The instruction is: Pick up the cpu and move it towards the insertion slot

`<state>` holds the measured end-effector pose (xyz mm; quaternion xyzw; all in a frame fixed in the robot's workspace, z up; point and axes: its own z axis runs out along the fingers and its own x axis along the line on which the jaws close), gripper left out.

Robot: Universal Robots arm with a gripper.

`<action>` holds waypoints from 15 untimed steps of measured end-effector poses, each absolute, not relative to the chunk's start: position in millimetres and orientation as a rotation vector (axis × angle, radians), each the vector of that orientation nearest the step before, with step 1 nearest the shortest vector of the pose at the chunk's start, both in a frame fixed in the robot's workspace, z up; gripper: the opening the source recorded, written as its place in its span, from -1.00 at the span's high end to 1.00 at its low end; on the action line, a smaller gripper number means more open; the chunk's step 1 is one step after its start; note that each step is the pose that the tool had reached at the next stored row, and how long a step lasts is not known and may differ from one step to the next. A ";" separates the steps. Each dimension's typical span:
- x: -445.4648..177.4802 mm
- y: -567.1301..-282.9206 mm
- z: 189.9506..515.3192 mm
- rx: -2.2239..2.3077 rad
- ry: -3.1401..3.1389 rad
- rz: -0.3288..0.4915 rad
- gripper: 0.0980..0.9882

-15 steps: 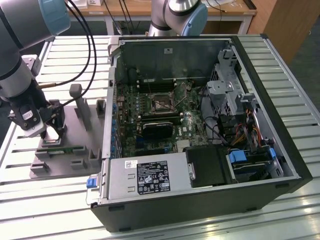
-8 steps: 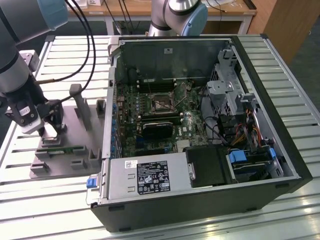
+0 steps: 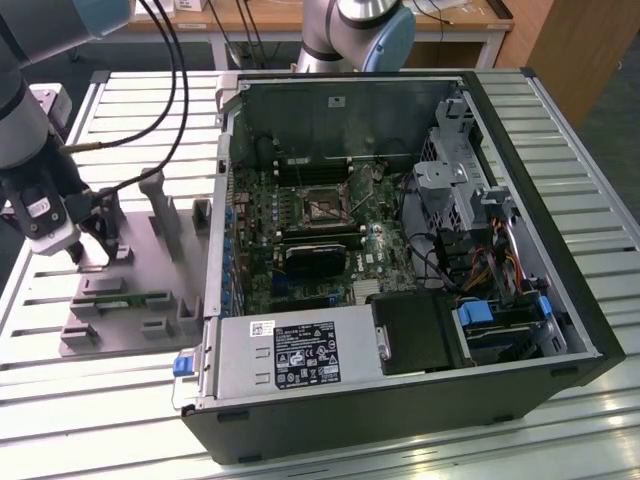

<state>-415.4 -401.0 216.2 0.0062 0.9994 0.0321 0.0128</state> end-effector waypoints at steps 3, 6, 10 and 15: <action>-415.4 -400.8 225.2 0.019 3.114 0.100 0.01; -415.4 -400.7 234.2 0.019 3.114 0.100 0.01; -415.4 -400.6 247.6 0.019 3.114 0.100 0.01; -415.4 -400.5 266.3 0.019 3.114 0.100 0.01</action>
